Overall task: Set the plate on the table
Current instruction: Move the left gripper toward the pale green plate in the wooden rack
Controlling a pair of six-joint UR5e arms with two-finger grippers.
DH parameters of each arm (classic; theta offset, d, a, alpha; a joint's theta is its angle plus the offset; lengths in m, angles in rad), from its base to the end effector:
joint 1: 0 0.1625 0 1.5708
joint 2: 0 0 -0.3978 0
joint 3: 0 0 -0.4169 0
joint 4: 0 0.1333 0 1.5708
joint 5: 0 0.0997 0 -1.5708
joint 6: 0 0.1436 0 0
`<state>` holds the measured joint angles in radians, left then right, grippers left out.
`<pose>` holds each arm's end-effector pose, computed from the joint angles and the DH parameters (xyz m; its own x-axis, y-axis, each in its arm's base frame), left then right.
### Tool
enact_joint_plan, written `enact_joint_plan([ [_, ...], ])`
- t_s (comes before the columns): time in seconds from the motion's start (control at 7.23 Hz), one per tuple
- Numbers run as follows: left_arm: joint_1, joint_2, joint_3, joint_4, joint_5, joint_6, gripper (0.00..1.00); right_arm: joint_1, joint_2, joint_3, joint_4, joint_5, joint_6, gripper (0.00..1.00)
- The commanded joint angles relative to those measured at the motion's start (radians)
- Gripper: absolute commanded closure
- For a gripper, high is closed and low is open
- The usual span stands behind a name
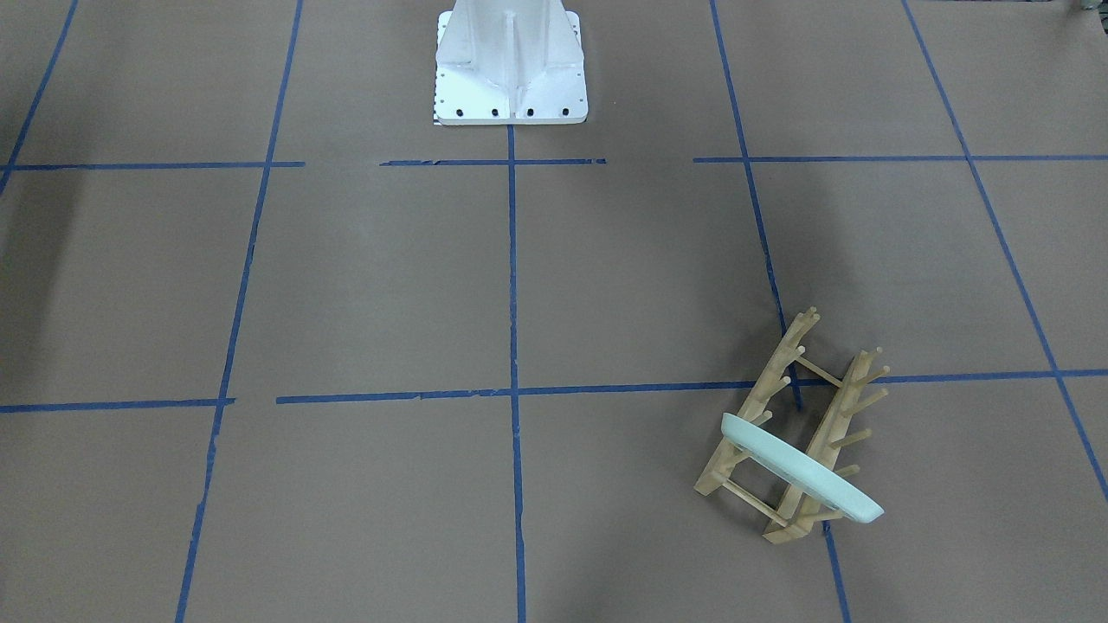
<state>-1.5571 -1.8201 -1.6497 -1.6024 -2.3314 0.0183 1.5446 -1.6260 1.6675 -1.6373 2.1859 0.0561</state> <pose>-0.0258 -0.6231 0.4759 0.7207 0.2697 -0.6387 -0.0260 0.9311 0.3638 0.0376 -0.4925 0.6621 0.8170 0.0491 0.5746 -0.0196 0.9982 -0.0573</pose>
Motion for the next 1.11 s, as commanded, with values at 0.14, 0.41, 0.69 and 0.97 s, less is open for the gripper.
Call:
enact_joint_plan([
  [0.14, 0.127, -0.059, 0.023, -0.482, -0.125, -0.677, 0.00, -0.001, 0.000, 0.000, 0.001, 0.000, 0.001, 0.00],
  [0.41, 0.234, -0.062, 0.092, -0.775, -0.120, -1.085, 0.00, 0.000, 0.000, 0.000, 0.001, 0.000, -0.001, 0.00],
  [0.69, 0.384, -0.093, 0.128, -1.013, 0.002, -1.481, 0.00, -0.001, 0.000, 0.000, 0.001, 0.000, -0.001, 0.00],
  [0.97, 0.486, -0.196, 0.178, -1.062, 0.165, -1.821, 0.00, 0.000, 0.000, 0.000, 0.001, 0.000, -0.001, 0.00],
])
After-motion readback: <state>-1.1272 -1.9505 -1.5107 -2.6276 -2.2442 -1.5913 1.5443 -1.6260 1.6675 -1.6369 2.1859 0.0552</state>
